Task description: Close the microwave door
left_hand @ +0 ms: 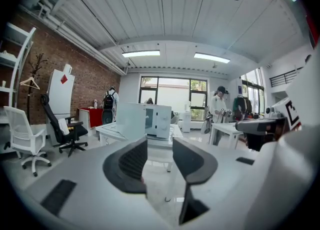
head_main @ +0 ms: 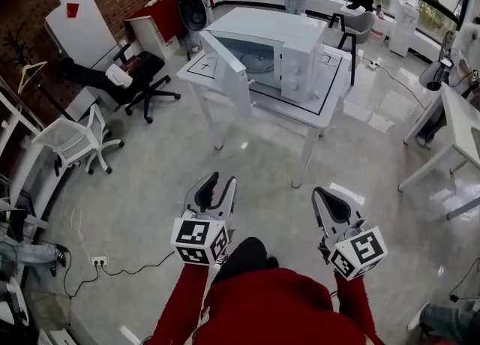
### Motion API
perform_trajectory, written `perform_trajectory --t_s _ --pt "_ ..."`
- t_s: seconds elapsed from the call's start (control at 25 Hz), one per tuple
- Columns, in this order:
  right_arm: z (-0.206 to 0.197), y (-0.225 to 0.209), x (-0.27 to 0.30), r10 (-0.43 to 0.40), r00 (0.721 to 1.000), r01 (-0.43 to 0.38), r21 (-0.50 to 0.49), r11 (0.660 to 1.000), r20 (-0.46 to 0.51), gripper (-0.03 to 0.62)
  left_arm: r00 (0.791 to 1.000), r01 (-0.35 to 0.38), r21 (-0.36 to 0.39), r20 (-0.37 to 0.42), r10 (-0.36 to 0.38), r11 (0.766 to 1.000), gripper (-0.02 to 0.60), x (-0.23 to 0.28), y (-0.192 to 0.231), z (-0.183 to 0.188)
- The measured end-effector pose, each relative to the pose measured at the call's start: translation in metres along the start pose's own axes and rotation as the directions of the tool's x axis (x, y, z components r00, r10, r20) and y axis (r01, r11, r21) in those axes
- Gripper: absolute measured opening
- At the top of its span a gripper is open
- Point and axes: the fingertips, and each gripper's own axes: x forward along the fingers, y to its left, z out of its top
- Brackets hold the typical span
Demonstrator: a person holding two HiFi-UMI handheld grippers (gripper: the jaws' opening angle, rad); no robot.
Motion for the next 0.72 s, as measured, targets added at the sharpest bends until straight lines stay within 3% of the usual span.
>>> perform_trajectory --t_s 0.36,0.72 --pt "0.005 -0.033 0.015 -0.028 1.0 0.028 0.011 1.0 0.01 0.014 0.999 -0.031 0.029 -0.013 0.031 0.999 0.212 0.036 0.012 0.013" --pt "0.006 -0.069 0.055 -0.065 0.998 0.065 0.023 0.998 -0.009 0.014 1.0 -0.012 -0.006 -0.024 0.012 1.0 0.213 0.103 0.037 0.017"
